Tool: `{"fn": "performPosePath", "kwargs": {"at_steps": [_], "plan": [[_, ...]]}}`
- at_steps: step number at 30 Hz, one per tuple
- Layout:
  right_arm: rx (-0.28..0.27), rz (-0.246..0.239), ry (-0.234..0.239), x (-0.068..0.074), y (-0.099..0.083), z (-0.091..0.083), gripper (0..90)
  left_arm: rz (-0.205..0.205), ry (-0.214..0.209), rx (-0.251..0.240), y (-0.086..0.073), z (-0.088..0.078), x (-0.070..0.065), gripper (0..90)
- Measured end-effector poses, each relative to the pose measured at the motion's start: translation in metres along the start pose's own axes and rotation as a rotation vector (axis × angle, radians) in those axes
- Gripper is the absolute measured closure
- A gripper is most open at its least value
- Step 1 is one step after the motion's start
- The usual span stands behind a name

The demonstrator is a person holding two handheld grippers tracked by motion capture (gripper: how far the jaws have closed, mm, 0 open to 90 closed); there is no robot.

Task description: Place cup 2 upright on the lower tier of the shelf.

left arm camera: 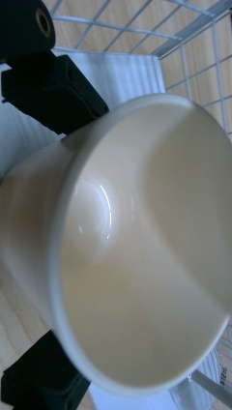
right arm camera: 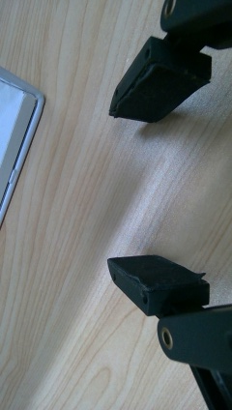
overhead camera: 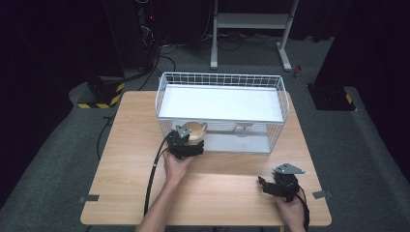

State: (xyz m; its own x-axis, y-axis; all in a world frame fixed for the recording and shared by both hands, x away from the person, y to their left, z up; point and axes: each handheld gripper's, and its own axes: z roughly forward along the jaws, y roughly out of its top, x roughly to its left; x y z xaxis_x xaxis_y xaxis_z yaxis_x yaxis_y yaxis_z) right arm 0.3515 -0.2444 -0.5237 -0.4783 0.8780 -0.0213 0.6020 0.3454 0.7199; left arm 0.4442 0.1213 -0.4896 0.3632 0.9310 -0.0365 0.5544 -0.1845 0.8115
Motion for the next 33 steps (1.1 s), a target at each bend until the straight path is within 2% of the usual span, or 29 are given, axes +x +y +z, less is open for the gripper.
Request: {"fn": "performPosePath", "kwargs": {"at_steps": [8, 11, 14, 16, 19, 23, 28, 33], "plan": [[0.001, -0.001, 0.000, 0.000, 0.000, 0.000, 25.0, -0.029, -0.011, 0.000, -0.007, -0.011, 0.004, 6.6], [-0.002, 0.000, 0.000, 0.000, 0.000, 0.000, 25.0, -0.031, -0.023, -0.003, -0.011, -0.015, 0.002, 11.2], [-0.001, -0.001, 0.002, 0.000, 0.000, 0.000, 24.7, 0.002, -0.005, -0.015, -0.013, -0.018, 0.002, 15.9], [-0.001, 0.001, 0.002, 0.000, 0.000, 0.000, 24.7, -0.013, -0.020, -0.003, -0.013, -0.016, 0.002, 16.2], [-0.001, 0.001, 0.002, 0.000, 0.000, 0.000, 24.7, 0.000, 0.004, 0.008, -0.016, -0.015, 0.000, 17.1], [-0.001, 0.001, 0.002, 0.000, 0.000, 0.000, 24.6, -0.008, 0.007, 0.007, -0.017, -0.015, -0.002, 20.2], [0.000, 0.001, 0.003, 0.000, 0.000, 0.000, 24.6, 0.003, 0.014, 0.011, -0.014, -0.010, -0.002, 23.9], [0.000, 0.001, 0.001, 0.000, 0.000, 0.000, 24.6, -0.016, 0.019, 0.007, -0.014, -0.006, -0.002, 28.7]]}}
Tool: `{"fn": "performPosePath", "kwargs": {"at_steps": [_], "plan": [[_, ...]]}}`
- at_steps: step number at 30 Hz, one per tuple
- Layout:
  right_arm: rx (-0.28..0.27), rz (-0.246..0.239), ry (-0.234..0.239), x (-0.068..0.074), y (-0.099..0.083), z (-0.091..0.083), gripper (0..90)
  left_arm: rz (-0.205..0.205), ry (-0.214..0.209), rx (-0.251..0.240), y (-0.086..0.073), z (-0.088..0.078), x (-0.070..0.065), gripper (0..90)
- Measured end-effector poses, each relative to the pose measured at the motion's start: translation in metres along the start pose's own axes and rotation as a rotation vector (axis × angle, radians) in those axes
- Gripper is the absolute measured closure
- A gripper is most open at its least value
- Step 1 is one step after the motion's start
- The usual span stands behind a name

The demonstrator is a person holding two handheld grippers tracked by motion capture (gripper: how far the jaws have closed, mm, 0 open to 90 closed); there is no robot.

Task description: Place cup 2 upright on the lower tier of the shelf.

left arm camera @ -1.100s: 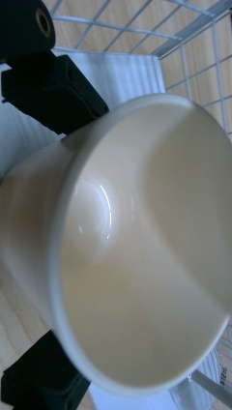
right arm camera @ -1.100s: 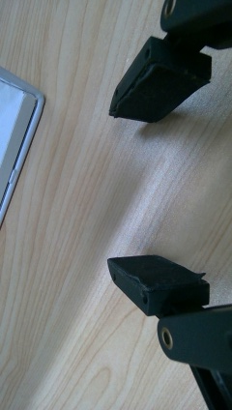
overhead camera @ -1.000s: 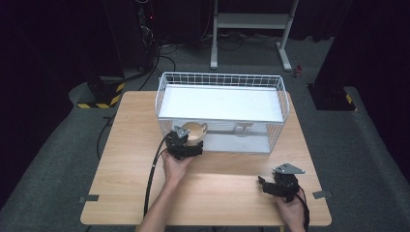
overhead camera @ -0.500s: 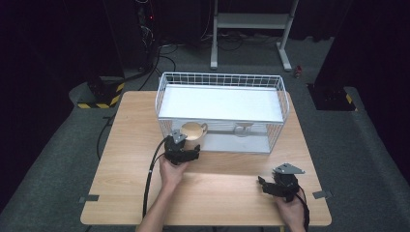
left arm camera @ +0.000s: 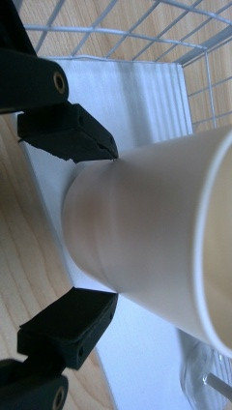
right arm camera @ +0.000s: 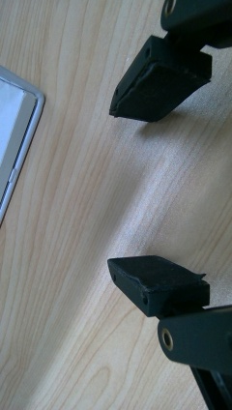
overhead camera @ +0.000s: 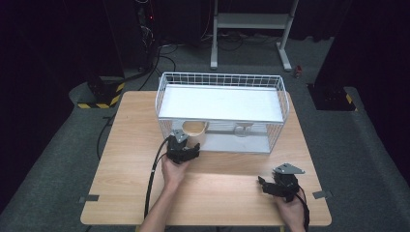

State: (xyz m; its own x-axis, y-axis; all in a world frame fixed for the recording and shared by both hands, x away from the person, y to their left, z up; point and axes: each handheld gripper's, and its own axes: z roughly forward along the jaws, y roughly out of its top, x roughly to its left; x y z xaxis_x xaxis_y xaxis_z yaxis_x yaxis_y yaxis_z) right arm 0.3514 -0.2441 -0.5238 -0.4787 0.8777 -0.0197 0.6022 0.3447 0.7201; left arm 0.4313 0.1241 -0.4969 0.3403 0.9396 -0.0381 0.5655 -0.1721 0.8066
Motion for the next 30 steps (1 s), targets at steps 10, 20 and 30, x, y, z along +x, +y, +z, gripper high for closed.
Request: {"fn": "performPosePath", "kwargs": {"at_steps": [10, 20, 30], "plan": [[0.000, 0.000, 0.000, 0.000, 0.000, 0.000, 24.6, 0.022, 0.026, 0.036, 0.004, 0.013, 0.000, 40.7], [0.000, 0.000, 0.000, 0.000, 0.000, 0.000, 24.6, 0.031, 0.036, 0.047, 0.017, 0.022, 0.002, 47.8], [0.000, 0.001, -0.001, 0.000, 0.000, 0.000, 24.5, -0.017, 0.022, 0.054, 0.017, 0.027, 0.004, 59.9]]}}
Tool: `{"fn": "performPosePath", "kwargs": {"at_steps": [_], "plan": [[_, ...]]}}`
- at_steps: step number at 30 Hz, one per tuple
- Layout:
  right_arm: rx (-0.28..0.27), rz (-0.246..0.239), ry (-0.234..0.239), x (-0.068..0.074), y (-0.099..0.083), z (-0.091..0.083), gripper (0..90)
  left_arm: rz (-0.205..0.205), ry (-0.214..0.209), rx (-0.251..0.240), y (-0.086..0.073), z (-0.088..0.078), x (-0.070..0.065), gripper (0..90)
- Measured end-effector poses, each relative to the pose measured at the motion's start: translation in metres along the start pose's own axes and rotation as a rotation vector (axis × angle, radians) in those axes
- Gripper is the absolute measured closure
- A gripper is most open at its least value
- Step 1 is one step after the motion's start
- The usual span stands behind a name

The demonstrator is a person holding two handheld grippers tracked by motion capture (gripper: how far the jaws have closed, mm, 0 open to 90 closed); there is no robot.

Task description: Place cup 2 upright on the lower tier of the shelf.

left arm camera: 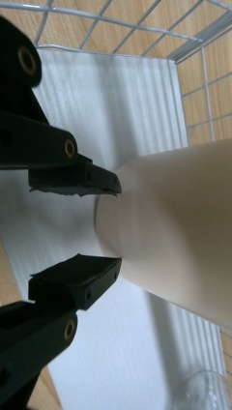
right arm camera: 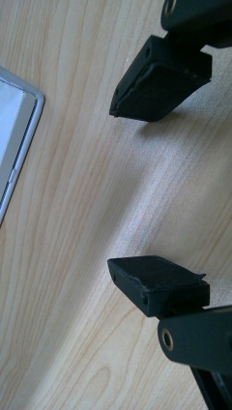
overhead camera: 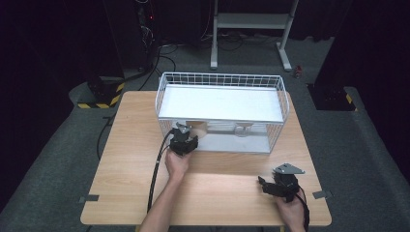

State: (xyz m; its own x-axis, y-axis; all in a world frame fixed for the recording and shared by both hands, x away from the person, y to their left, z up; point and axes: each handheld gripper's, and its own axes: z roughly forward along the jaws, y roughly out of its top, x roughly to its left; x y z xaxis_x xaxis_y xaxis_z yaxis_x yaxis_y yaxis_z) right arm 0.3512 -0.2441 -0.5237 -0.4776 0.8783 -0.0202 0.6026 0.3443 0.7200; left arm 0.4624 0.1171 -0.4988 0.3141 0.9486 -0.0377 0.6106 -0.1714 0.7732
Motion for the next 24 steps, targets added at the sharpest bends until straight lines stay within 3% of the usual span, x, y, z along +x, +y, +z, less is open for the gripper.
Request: {"fn": "performPosePath", "kwargs": {"at_steps": [3, 6, 7, 16, 18, 19, 22, 24], "plan": [[0.001, 0.000, 0.000, 0.000, 0.000, 0.000, 24.3, 0.026, 0.026, 0.007, 0.000, 0.001, 0.000, 63.2], [0.002, 0.001, -0.002, 0.000, 0.000, 0.000, 24.1, 0.015, 0.036, 0.019, 0.004, 0.005, -0.001, 65.3], [0.002, 0.003, -0.001, 0.000, 0.000, 0.000, 24.1, 0.015, 0.019, 0.018, 0.005, 0.006, -0.001, 66.4], [0.001, 0.001, -0.001, 0.000, 0.000, 0.000, 24.1, 0.005, 0.020, 0.022, 0.008, 0.010, -0.001, 70.3], [0.001, -0.001, -0.001, 0.000, 0.000, 0.000, 24.0, -0.005, 0.009, 0.015, 0.009, 0.010, -0.001, 68.0], [0.001, -0.001, -0.001, 0.000, 0.000, 0.000, 24.0, -0.003, -0.003, 0.009, 0.009, 0.008, 0.000, 62.6], [0.001, 0.000, 0.002, 0.000, 0.000, 0.000, 24.0, 0.027, -0.023, -0.018, 0.007, -0.005, 0.000, 54.4], [0.001, 0.000, 0.002, 0.000, 0.000, 0.001, 24.0, 0.023, -0.017, -0.028, 0.005, -0.012, 0.002, 51.2]]}}
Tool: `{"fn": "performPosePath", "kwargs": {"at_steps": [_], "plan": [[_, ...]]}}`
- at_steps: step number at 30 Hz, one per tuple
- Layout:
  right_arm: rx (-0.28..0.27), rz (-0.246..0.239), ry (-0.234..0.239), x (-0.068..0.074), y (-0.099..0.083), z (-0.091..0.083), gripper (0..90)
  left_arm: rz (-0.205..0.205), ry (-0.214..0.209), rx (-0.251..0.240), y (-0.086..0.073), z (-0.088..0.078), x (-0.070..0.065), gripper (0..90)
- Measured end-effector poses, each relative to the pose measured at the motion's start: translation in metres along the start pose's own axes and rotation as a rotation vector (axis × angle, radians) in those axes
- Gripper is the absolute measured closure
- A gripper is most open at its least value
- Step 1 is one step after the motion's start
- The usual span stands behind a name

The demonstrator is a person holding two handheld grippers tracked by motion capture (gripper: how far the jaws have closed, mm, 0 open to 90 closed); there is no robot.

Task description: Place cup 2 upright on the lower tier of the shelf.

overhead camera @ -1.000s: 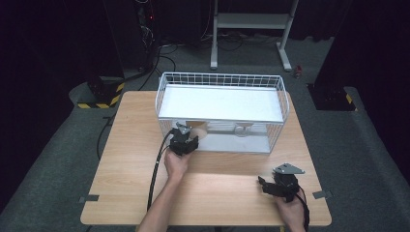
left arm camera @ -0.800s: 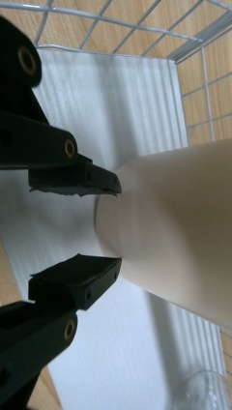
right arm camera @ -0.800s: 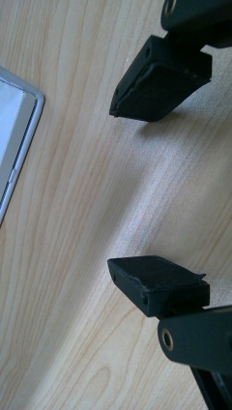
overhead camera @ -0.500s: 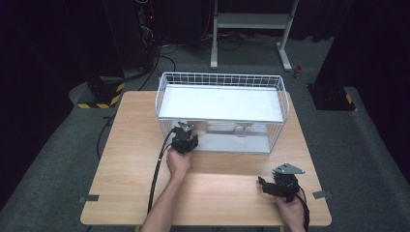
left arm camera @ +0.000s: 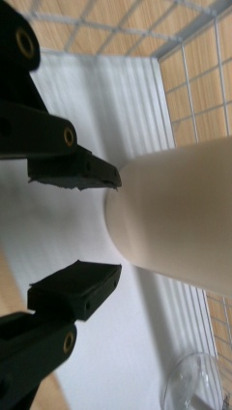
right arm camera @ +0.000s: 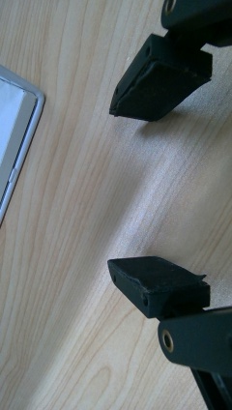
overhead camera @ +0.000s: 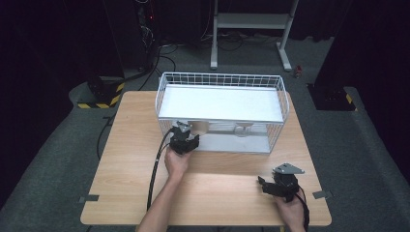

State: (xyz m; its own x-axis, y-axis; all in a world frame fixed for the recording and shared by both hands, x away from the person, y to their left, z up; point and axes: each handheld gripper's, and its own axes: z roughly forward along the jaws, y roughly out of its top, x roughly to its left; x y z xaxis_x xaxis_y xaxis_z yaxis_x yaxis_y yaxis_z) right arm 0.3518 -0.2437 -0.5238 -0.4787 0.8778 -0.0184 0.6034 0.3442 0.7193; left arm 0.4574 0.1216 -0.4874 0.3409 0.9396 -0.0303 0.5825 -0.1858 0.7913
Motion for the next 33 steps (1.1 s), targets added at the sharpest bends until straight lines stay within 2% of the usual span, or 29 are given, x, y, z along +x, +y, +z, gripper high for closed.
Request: {"fn": "performPosePath", "kwargs": {"at_steps": [2, 4, 7, 9, 11, 15, 21, 24, 27, 31, 33], "plan": [[0.000, 0.000, 0.000, 0.000, 0.000, 0.000, 24.0, -0.023, -0.026, -0.023, -0.002, -0.006, 0.003, 48.6], [0.000, 0.000, -0.001, 0.000, 0.000, 0.000, 24.0, -0.035, -0.040, -0.021, -0.004, -0.009, 0.004, 45.6], [0.001, 0.008, -0.002, 0.000, 0.000, 0.000, 24.0, -0.033, -0.064, -0.028, -0.008, -0.014, 0.007, 43.1], [0.001, 0.008, -0.003, 0.000, 0.000, 0.000, 24.1, -0.020, -0.058, -0.027, -0.010, -0.016, 0.008, 41.7], [0.001, 0.008, -0.003, 0.000, 0.000, 0.000, 24.0, -0.034, -0.069, -0.026, -0.014, -0.019, 0.008, 40.6], [0.001, 0.008, -0.003, 0.000, 0.000, 0.000, 24.0, -0.017, -0.070, -0.037, -0.019, -0.030, 0.010, 39.4], [0.002, 0.009, -0.002, 0.000, 0.000, 0.000, 24.0, -0.039, -0.082, -0.050, -0.022, -0.042, 0.015, 38.7], [0.002, 0.009, -0.002, 0.000, 0.000, 0.000, 24.0, -0.023, -0.082, -0.047, -0.024, -0.046, 0.017, 38.5], [0.002, 0.009, -0.002, 0.000, 0.000, 0.000, 24.0, -0.039, -0.092, -0.046, -0.026, -0.049, 0.018, 38.3], [0.002, 0.009, -0.002, 0.000, 0.000, 0.000, 24.0, -0.035, -0.088, -0.057, -0.027, -0.057, 0.021, 38.0], [0.002, 0.009, -0.002, 0.000, 0.000, 0.000, 24.0, -0.055, -0.092, -0.068, -0.028, -0.060, 0.022, 37.9]]}}
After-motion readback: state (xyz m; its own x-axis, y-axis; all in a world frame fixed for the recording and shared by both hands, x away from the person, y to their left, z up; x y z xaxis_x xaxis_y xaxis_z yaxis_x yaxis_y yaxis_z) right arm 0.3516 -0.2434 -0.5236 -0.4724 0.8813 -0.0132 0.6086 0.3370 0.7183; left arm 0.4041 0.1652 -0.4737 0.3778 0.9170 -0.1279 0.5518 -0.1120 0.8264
